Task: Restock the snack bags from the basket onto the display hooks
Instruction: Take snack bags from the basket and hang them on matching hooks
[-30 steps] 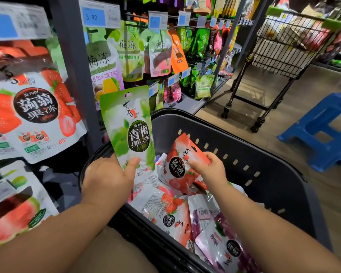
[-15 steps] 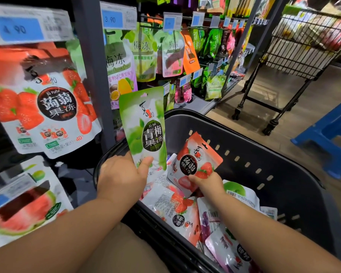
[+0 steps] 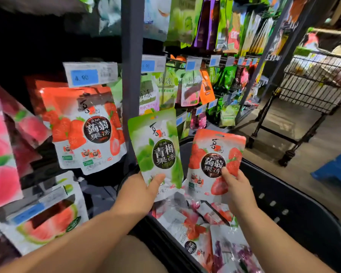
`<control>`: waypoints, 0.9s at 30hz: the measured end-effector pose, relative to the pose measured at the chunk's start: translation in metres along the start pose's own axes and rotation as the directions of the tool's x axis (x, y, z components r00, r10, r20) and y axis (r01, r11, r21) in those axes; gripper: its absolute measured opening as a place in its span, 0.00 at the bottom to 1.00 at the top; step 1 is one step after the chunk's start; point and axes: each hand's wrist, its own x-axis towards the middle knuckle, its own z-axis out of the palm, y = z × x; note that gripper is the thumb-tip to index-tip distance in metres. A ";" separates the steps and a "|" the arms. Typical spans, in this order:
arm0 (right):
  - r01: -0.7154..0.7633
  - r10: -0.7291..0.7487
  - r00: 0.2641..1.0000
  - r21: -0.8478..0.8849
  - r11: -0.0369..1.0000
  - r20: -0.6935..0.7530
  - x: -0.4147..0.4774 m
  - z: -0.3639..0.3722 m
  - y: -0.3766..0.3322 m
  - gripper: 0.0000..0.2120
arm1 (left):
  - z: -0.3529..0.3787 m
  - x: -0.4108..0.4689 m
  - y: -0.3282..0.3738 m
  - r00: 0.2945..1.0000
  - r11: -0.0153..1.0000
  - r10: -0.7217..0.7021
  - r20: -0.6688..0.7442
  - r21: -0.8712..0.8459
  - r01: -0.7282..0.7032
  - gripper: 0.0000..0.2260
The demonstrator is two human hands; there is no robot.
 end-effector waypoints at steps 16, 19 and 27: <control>0.178 -0.201 0.904 0.094 0.979 0.378 -0.059 0.080 -0.086 0.14 | -0.081 -0.043 0.013 0.999 0.935 -0.034 -0.002 -0.354 0.031 0.20; 0.217 -0.227 0.866 0.075 0.973 0.445 -0.071 0.102 -0.096 0.19 | -0.098 -0.052 0.013 0.999 0.907 0.008 -0.040 -0.420 -0.024 0.21; 0.201 -0.187 0.795 0.039 0.979 0.577 -0.099 0.143 -0.104 0.08 | -0.109 -0.063 -0.012 0.972 0.793 -0.083 -0.218 -0.605 -0.068 0.15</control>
